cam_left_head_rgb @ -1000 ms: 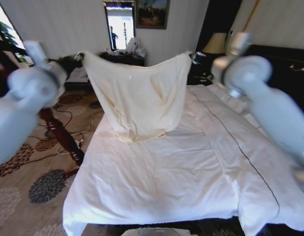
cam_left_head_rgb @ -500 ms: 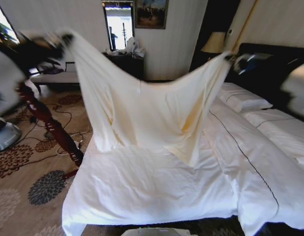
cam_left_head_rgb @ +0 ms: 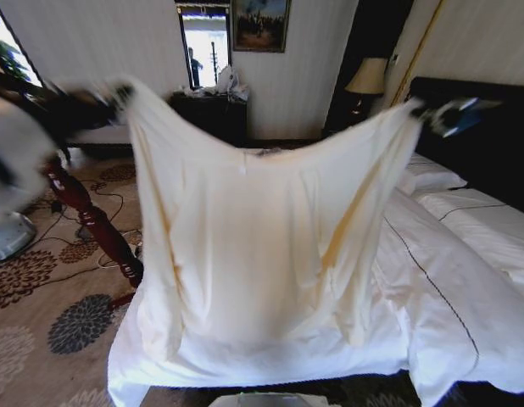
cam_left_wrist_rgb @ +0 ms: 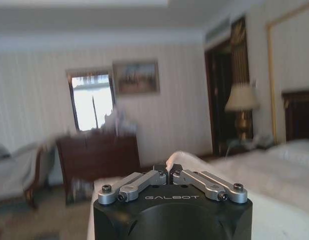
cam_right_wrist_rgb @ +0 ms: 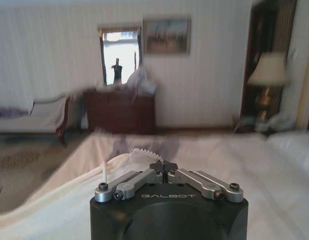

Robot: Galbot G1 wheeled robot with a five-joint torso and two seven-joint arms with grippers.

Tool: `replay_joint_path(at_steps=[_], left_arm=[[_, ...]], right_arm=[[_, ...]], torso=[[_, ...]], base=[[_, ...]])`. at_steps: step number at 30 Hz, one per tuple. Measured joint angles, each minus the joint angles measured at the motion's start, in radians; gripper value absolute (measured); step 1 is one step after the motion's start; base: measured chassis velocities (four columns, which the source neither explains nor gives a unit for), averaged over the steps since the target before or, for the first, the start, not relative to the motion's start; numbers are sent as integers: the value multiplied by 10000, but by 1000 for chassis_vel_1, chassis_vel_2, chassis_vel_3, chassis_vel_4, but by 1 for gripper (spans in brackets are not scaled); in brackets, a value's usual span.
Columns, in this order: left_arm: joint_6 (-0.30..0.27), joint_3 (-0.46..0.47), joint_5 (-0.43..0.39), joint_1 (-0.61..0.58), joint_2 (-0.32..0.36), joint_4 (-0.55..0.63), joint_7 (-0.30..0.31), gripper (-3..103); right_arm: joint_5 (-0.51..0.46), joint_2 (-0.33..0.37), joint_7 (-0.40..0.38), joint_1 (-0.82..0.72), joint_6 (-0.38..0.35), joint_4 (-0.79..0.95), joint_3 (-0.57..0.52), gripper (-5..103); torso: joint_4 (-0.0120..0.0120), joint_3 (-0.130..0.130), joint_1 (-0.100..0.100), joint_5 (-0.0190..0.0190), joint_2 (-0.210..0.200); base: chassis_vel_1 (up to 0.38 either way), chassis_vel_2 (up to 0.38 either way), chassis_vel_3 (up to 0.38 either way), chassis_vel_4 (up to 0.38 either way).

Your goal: Pick up the clothes from the bed and hang them on the clothes hanger.

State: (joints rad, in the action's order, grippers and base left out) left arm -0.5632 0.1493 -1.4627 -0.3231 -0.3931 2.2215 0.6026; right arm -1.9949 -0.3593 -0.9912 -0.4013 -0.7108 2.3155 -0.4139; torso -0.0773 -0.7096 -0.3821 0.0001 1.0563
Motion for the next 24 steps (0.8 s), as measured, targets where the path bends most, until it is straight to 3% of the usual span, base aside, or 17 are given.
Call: replay_joint_path(at_steps=[3, 4, 5, 6, 8, 9, 13, 14, 17, 20, 22, 24], left_arm=[[292, -1777, 1810, -14, -1852, -1495, -101, 1], [339, -2071, 2127, -11, -2271, -1866, -145, 1], [339, -2071, 2127, -11, -2271, -1866, -145, 1], [404, -2449, 2602, -31, -2842, -2443, -223, 1], [493, -2786, 3221, -162, -3514, -3118, -426, 1], [493, -2786, 3221, -162, -3514, -3118, -426, 1], [907, -2872, 4563, -1028, -4972, -5171, -1042, 1], [907, -2872, 4563, -1028, -4972, -5171, -1042, 1], [1401, -2864, 5509, -1346, -5994, -6648, -1505, 1], [1757, -2787, 5957, -1337, -6463, -7388, -1762, 1], [1784, -2772, 5999, -1331, -6505, -7463, -1771, 1], [2094, -2558, 6593, -1101, -7098, -8582, -1936, 1]], right_arm=[[2992, -1209, 1170, -607, 513, -1069, 2069, 0], [3618, -1502, 1394, -684, 598, -1397, 2529, 0], [3618, -1502, 1394, -684, 598, -1397, 2529, 0], [4454, -1918, 1657, -779, 704, -1911, 3078, 0], [5208, -2436, 1917, -931, 826, -2592, 3577, 0], [5208, -2436, 1917, -931, 826, -2592, 3577, 0], [6588, -3849, 2721, -1190, 1405, -4641, 4250, 0], [6588, -3849, 2721, -1190, 1405, -4641, 4250, 0], [7652, -4673, 3632, -1362, 2044, -6103, 4516, 0], [8310, -5128, 4097, -1300, 2531, -6943, 4692, 0], [8418, -5191, 4164, -1278, 2601, -7063, 4719, 0], [9185, -5797, 4585, -952, 3092, -8213, 4997, 0]], torso=[[-6, -3, -6, -2, -3], [-7, -3, -6, 0, -3], [-7, -3, -6, 0, -3], [-8, -2, -5, 5, -2], [-6, 1, -1, 1, -2], [-6, 1, -1, 1, -2], [3, 1, -1, -3, -2], [3, 1, -1, -3, -2], [-1, 2, 1, -1, -1], [-13, 5, 5, 0, 1], [-13, 5, 5, 2, 1], [-2, 4, 4, -2, 1]], base=[[0, 0, 0, 0], [0, 0, 0, 0], [0, 0, 0, 0], [0, 0, 0, 0], [0, 0, 0, 0], [0, 0, 0, 0], [0, 0, 0, 0], [0, 0, 0, 0], [0, 0, 0, 0], [0, 0, 0, 0], [0, 0, 0, 0], [0, 0, 0, 0]])
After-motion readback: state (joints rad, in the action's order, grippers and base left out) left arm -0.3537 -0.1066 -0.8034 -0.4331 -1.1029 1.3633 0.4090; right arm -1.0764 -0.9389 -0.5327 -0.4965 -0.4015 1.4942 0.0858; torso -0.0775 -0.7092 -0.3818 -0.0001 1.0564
